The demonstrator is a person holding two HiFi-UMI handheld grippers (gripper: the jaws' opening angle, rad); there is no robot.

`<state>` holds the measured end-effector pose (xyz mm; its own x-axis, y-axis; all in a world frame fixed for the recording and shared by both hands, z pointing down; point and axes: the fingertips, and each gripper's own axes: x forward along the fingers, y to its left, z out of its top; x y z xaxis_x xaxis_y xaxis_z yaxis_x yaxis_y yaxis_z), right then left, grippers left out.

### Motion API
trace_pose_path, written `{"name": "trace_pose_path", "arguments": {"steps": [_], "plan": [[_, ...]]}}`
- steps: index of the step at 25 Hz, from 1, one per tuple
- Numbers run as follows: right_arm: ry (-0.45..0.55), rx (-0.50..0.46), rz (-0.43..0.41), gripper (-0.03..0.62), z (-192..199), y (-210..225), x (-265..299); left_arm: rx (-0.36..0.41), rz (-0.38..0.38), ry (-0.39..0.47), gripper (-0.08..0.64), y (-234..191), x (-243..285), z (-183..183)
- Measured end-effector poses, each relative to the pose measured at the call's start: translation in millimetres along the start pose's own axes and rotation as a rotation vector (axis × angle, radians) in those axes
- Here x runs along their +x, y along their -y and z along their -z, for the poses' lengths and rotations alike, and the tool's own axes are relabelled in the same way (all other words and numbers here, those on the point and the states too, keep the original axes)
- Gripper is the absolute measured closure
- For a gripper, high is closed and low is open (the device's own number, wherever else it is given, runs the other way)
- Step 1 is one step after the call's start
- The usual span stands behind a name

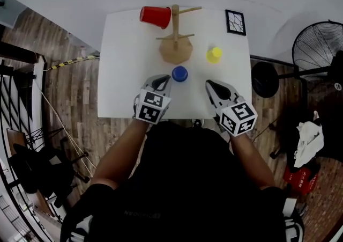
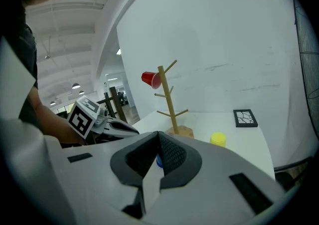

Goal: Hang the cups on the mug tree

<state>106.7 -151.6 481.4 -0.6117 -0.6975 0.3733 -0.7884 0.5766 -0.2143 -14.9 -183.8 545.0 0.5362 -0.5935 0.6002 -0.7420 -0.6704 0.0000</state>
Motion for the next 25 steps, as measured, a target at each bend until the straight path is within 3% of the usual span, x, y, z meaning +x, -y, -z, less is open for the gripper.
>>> {"name": "trace_pose_path", "arguments": {"steps": [2,6,16,22,25], "plan": [[-0.001,0.002,0.004,0.586,1,3,-2,0.028,0.002,-0.01,0.524,5,11,-2],[-0.011,0.007,-0.001,0.586,6,7,-5,0.048,0.019,-0.057,0.403,14,38,0],[-0.028,-0.008,-0.012,0.586,6,25,-13,0.035,0.019,-0.184,0.293,17,81,17],[-0.044,-0.017,-0.012,0.586,12,30,-20,0.073,-0.007,-0.25,0.287,12,99,29],[-0.036,-0.016,-0.003,0.586,9,34,-20,0.073,-0.004,-0.265,0.319,10,100,33]]}}
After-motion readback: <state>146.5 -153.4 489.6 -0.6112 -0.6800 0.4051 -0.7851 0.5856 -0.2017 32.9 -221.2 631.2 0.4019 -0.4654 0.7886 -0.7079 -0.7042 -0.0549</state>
